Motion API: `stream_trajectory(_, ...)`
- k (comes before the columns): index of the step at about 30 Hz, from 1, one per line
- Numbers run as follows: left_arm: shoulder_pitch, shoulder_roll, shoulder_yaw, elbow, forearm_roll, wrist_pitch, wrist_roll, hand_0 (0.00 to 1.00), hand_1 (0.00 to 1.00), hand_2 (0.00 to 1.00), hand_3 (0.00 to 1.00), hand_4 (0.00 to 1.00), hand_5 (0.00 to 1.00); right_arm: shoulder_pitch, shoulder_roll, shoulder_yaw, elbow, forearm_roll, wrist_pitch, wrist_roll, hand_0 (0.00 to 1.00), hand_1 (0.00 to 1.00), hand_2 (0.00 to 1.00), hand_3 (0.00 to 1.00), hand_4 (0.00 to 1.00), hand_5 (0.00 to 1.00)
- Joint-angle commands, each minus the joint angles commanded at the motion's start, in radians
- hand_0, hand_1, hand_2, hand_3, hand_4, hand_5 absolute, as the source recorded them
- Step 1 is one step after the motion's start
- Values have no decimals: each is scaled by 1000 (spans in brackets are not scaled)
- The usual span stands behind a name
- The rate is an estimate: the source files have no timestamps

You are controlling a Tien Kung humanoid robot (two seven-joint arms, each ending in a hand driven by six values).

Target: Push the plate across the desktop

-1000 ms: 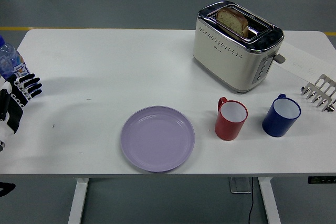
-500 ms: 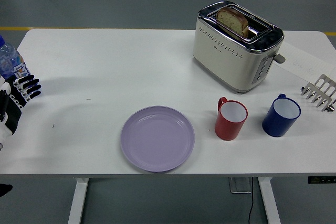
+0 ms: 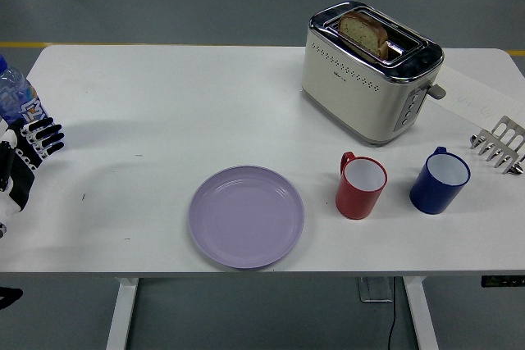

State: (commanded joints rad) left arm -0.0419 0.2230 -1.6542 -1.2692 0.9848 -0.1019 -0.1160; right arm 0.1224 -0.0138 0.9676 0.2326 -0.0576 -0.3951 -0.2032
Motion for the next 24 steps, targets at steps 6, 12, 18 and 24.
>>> stream_trajectory(6,-2,0,-5,-1,0,3,-1,759,729,704,656,549,998,4,-1,-2,-2,6,3,5,553,465,609,586,322,513)
stream_trajectory(12,-8,-3,-1,0,0,3,-1,759,727,700,656,551,998,7,-2,-1,-3,5,5,7,553,465,609,586,321,512)
stream_trajectory(18,-8,-5,-3,1,1,4,-1,759,725,701,657,551,998,9,-1,0,-3,1,5,5,553,466,609,586,321,510)
stream_trajectory(24,-6,-6,-6,1,1,5,-1,760,725,699,655,552,998,9,-1,5,-2,-7,4,2,553,465,609,586,320,510)
